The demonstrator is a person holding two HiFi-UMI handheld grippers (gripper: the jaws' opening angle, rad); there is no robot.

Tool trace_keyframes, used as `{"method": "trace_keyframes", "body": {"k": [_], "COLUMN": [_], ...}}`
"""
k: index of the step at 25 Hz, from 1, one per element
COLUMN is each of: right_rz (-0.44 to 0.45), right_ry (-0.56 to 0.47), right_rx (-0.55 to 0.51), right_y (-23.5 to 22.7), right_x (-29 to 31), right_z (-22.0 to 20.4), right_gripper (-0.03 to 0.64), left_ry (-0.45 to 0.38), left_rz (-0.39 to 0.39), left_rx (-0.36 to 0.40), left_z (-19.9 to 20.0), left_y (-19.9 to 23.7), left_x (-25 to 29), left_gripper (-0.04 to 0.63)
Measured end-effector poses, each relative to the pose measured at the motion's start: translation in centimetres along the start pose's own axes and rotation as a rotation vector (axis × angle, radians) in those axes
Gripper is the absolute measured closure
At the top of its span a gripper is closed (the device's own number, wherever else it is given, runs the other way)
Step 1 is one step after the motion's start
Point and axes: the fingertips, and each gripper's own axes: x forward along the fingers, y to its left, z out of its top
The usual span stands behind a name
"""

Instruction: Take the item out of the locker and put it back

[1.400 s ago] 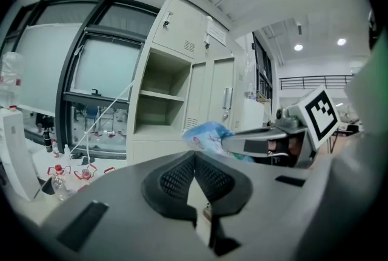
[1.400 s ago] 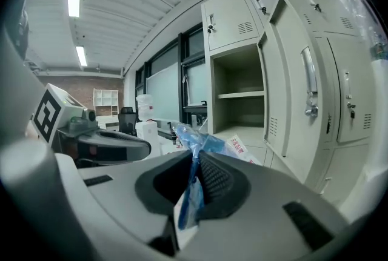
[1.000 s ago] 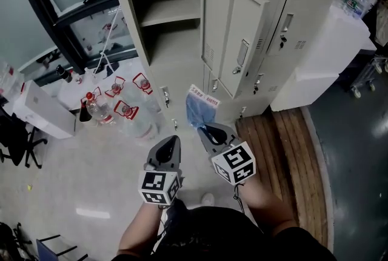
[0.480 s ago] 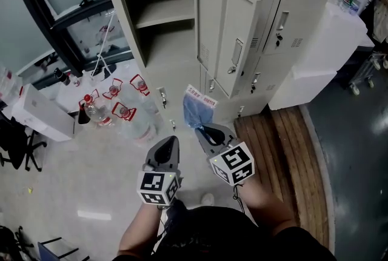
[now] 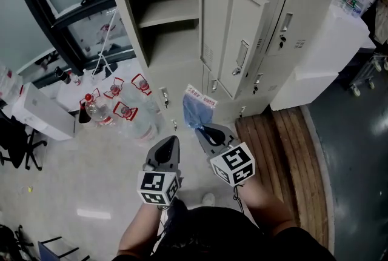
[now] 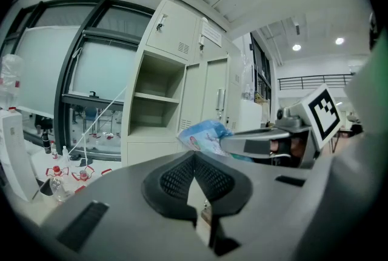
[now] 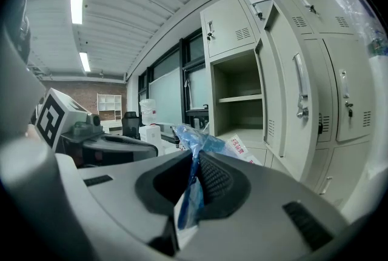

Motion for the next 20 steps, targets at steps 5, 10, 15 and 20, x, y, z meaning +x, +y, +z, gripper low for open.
{"method": "trace_keyframes", "body": {"k": [5, 10, 15, 20], "right_rz": [0.006, 0.008, 0.003, -0.011], "right_ry": [0.001, 0.01, 0.014, 0.017], "right_rx": [0.007, 0.007, 0.003, -0.002], "right_y": [0.4, 0.7, 0.7, 0.5], "right_x": [1.1, 2.9, 5.3, 8.1], "right_z": [0.3, 0.5, 1.5, 2.7], "right_gripper": [0.592, 0.592, 0.592, 0.592], "left_ry": [-0.003, -0.003, 0.001, 0.004], "left_rz": [-0.006, -0.011, -0.017, -0.031], "left_rx": [0.003, 0.002, -0.004, -0.004], "left_z": [0.4, 0.8, 1.4, 2.2], "left_y": [1.0, 2.8, 5.2, 7.9], "left_x": [0.0, 0.4, 1.1, 2.0], "left_gripper": [0.591, 0.591, 0.591, 0.591]}}
